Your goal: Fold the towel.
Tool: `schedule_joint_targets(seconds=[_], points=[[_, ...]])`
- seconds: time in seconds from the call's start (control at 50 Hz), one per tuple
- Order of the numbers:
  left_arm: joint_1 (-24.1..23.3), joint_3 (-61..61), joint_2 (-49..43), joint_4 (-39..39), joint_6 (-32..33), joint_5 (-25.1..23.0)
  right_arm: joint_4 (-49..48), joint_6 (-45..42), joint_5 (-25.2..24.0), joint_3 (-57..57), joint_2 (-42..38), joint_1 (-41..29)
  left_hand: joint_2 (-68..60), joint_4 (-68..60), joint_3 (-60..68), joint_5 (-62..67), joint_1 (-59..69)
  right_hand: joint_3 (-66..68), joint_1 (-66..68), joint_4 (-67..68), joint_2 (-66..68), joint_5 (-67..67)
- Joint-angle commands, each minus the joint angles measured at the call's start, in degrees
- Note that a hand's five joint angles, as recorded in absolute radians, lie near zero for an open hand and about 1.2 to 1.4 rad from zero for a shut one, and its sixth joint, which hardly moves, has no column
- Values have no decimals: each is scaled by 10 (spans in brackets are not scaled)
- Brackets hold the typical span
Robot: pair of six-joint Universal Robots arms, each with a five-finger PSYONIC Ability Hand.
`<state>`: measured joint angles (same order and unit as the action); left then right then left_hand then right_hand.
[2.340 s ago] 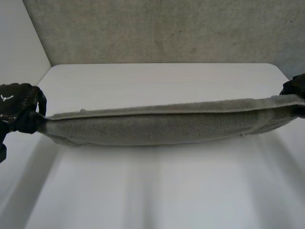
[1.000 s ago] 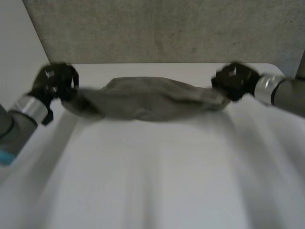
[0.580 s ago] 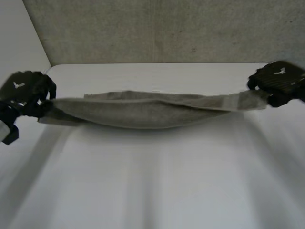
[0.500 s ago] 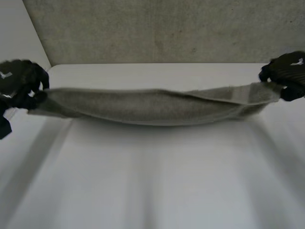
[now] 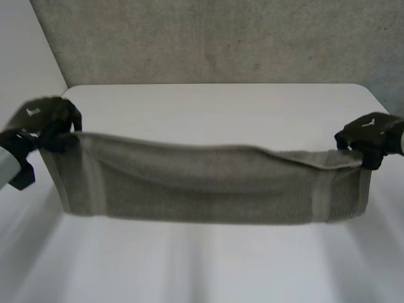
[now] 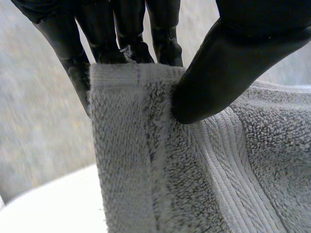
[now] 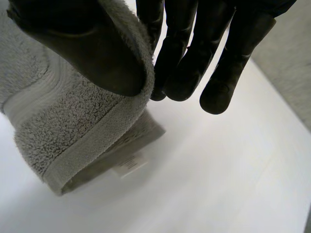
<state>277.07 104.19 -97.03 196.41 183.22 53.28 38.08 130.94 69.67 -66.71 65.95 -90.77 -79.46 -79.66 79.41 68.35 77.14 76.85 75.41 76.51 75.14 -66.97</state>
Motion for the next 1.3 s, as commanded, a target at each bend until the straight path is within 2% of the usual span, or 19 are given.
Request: schedule_joint_targets(seconds=[0.02, 0.14, 0.38, 0.4, 0.42, 0.44, 0.46, 0.48, 0.5, 0.64, 0.72, 0.84, 0.96, 1.0, 1.12, 1.16, 1.22, 1.26, 1.3], points=[[-38, -71, -128, -44, 125, 65, -24, 9, -2, 12, -50, -9, -5, -3, 6, 17, 29, 32, 46, 35, 49, -30], [-56, -141, -209, -46, 133, 110, -44, 32, -2, 43, -102, -14, -5, -3, 6, 17, 29, 32, 46, 35, 49, -30], [-85, -205, -264, -45, 133, 118, -54, 48, 9, 115, -195, -25, -5, -3, 6, 17, 29, 32, 46, 35, 49, -30], [-90, -207, -266, -46, 133, 118, -54, 54, 12, 121, -202, -26, 111, 113, -110, -100, -88, -203, -188, -199, -186, 204], [-90, -207, -266, -46, 133, 118, -54, 54, 12, 121, -202, -26, 112, 114, -112, -101, -89, -205, -191, -202, -188, 206], [-94, -210, -268, -46, 135, 118, -55, 58, 16, 127, -208, -30, 345, 347, -345, -334, -322, -495, -480, -491, -478, 496], [-98, -210, -268, -46, 136, 121, -55, 61, 22, 134, -212, -34, 567, 569, -567, -556, -544, -668, -654, -665, -651, 670], [-98, -210, -268, -46, 136, 121, -55, 61, 22, 134, -212, -34, 570, 572, -569, -558, -546, -668, -654, -665, -651, 670], [-101, -210, -268, -46, 136, 128, -56, 63, 28, 140, -215, -35, 688, 690, -687, -677, -665, -668, -654, -665, -651, 670], [-102, -217, -263, -47, 136, 156, -82, 95, 34, 156, -198, -35, 686, 688, -685, -675, -662, -668, -654, -665, -651, 670], [-102, -216, -242, -54, 136, 160, -119, 140, 29, 149, -144, -29, 684, 686, -684, -673, -661, -668, -654, -665, -651, 670], [-92, -205, -207, -60, 131, 159, -151, 158, 26, 117, -88, -30, 679, 681, -678, -668, -656, -668, -654, -665, -651, 670], [-89, -170, -165, -65, 133, 154, -145, 136, 4, 14, -11, -29, 677, 679, -677, -666, -654, -668, -654, -665, -651, 670], [-91, -151, -151, -65, 134, 153, -120, 87, -13, -62, 0, -29, 676, 678, -675, -664, -652, -668, -654, -665, -651, 670], [-94, -124, -140, -61, 134, 152, -117, -5, -1, -176, 8, -28, 676, 678, -675, -664, -652, -668, -654, -665, -651, 670], [-98, -115, -135, -58, 134, 152, -154, -19, -2, -232, 8, -29, 676, 678, -675, -664, -652, -643, -628, -640, -626, 644], [-99, -114, -135, -59, 134, 152, -185, -18, -2, -254, 8, -28, 676, 678, -675, -664, -652, -631, -616, -627, -614, 632], [-101, -113, -135, -58, 133, 153, -252, -17, 3, -293, 8, -19, 676, 678, -675, -664, -652, -594, -579, -591, -577, 595], [-101, -114, -135, -58, 132, 153, -278, -17, 2, -307, 8, -13, 676, 678, -675, -664, -652, -564, -549, -560, -547, 565]])
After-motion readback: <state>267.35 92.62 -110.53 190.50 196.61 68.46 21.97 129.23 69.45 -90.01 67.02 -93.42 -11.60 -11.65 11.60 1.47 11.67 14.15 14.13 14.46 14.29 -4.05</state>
